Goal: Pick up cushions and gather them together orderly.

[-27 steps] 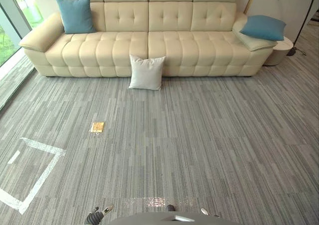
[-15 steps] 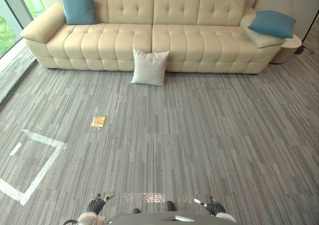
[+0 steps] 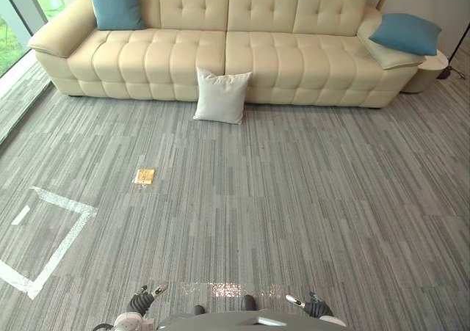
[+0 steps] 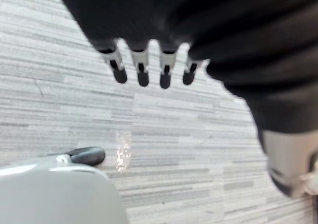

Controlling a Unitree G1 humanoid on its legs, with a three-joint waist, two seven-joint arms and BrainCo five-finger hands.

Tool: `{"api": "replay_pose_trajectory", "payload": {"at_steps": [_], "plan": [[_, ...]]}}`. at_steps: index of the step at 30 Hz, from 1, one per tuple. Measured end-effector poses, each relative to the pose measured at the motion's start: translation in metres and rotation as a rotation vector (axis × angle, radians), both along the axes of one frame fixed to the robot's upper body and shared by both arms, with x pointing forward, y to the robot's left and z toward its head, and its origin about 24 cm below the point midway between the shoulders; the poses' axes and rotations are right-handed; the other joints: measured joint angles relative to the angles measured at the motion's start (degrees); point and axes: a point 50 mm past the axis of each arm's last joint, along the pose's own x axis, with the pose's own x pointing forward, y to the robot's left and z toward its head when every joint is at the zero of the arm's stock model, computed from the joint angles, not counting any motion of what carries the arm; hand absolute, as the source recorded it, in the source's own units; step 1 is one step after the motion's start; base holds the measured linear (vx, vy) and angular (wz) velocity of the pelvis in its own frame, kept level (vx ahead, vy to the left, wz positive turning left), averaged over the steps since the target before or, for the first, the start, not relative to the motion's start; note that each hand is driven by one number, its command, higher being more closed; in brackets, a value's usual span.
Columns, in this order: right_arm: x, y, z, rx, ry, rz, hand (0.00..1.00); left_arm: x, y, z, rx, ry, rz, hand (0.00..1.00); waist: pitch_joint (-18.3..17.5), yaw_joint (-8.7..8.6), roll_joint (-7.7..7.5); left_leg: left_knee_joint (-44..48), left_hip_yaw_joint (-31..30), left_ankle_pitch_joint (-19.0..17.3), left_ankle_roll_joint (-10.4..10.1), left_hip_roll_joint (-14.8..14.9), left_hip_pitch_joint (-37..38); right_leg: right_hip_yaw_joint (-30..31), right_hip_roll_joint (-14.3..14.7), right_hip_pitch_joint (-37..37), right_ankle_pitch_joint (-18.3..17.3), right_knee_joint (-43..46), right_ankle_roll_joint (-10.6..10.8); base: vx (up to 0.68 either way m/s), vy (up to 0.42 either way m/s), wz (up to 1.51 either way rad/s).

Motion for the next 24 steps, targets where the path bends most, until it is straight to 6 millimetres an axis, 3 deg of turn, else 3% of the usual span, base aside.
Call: {"api": "replay_pose_trajectory", "payload": {"at_steps": [5, 7, 9, 10, 12, 14, 17, 19, 20, 21, 23, 24], "plan": [[-0.001, 0.001, 0.000, 0.009, -0.001, -0.015, 0.00, 0.001, 0.002, 0.001, 0.003, -0.004, 0.004, 0.00, 0.22, -0.06, -0.35, 0.83, -0.48, -0.50, -0.60, 0.17, -1.08, -1.32, -0.02, -0.04, -0.79, 0.13, -0.16, -0.07, -0.032, 0.11], [-0.001, 0.002, 0.000, 0.012, -0.002, -0.015, 0.00, 0.005, 0.004, 0.002, 0.001, -0.019, 0.033, 0.00, 0.61, 0.15, -0.69, 7.02, -0.45, -3.98, -1.46, 0.81, -4.18, -1.45, 0.09, 0.03, -1.44, 0.40, -0.79, -0.02, -0.033, 0.03], [0.000, 0.001, 0.001, 0.010, -0.013, -0.019, 0.00, 0.005, 0.004, 0.002, -0.008, -0.029, 0.072, 0.00, 1.40, 0.44, -0.23, 15.92, -0.06, -8.63, -3.97, 2.64, -7.36, -1.29, 1.01, 0.63, -2.21, 0.58, -1.46, 0.01, -0.054, -0.11], [0.001, 0.002, 0.001, 0.017, -0.021, -0.033, 0.00, 0.002, 0.005, 0.002, -0.010, -0.029, 0.098, 0.00, 2.22, 0.60, 0.16, 21.76, 0.74, -9.76, -5.86, 3.65, -9.27, -1.25, 1.30, 0.97, -2.83, 1.17, -1.92, 0.03, -0.052, -0.04], [0.003, 0.001, 0.002, 0.019, -0.033, -0.042, 0.00, 0.009, 0.007, 0.004, -0.013, -0.058, 0.124, 0.00, 3.30, 0.62, -0.26, 33.08, 2.87, -9.00, -6.39, 5.04, -14.06, -0.95, 1.09, 1.09, -4.47, 3.00, -2.36, 0.01, -0.017, 0.01], [0.006, -0.004, 0.005, 0.004, -0.051, -0.041, 0.00, 0.013, 0.003, 0.005, -0.025, -0.082, 0.139, 0.00, 4.24, 1.70, 0.24, 44.13, 5.20, -11.97, -3.45, 7.88, -19.73, 0.37, 0.60, 1.18, -6.68, 5.31, -2.85, 0.05, 0.038, -0.20], [0.011, -0.009, 0.007, -0.012, -0.061, -0.033, 0.00, 0.013, -0.001, 0.004, -0.034, -0.082, 0.156, 0.00, 4.48, 2.22, 1.49, 40.70, 6.53, -13.10, -3.73, 9.51, -23.23, 2.34, -1.22, 0.97, -8.01, 5.60, -1.88, 0.15, 0.175, -0.36], [0.014, -0.013, 0.009, -0.023, -0.070, -0.028, 0.00, 0.013, -0.003, 0.004, -0.036, -0.080, 0.159, 0.00, 4.74, 2.29, 2.57, 28.25, 5.85, -11.86, -5.47, 9.54, -23.11, 4.29, -3.02, 0.73, -9.26, 5.15, 0.09, 0.22, 0.275, -0.45], [0.014, -0.018, 0.010, -0.037, -0.069, -0.023, 0.00, 0.009, -0.009, 0.002, -0.051, -0.068, 0.161, 0.00, 4.46, 2.45, 4.28, 22.88, 6.42, -6.97, -6.09, 9.98, -21.87, 5.60, -3.17, 1.48, -9.49, 3.40, 1.47, 0.26, 0.253, -0.38], [0.015, -0.021, 0.011, -0.046, -0.071, -0.023, 0.00, 0.010, -0.010, 0.002, -0.052, -0.070, 0.156, 0.00, 4.42, 2.79, 4.87, 22.22, 7.12, -5.29, -5.07, 9.67, -21.97, 5.88, -3.06, 2.01, -9.42, 4.00, 2.38, 0.46, 0.309, -0.29], [0.018, -0.015, 0.010, -0.030, -0.076, -0.020, 0.00, 0.015, -0.004, 0.004, -0.035, -0.085, 0.140, 0.00, 4.47, 3.19, 3.04, 22.22, 7.83, -6.07, -3.41, 7.13, -21.63, 6.71, -3.99, 1.22, -11.74, 9.58, 2.36, 0.46, 0.200, -0.04], [0.021, -0.007, 0.009, -0.009, -0.081, -0.019, 0.00, 0.015, -0.001, 0.005, -0.029, -0.089, 0.149, 0.00, 4.17, 3.55, 1.67, 23.64, 7.99, -7.28, -1.17, 5.06, -22.20, 6.52, -5.20, 0.82, -14.13, 11.15, 3.36, 0.37, 0.146, 0.05]]}}
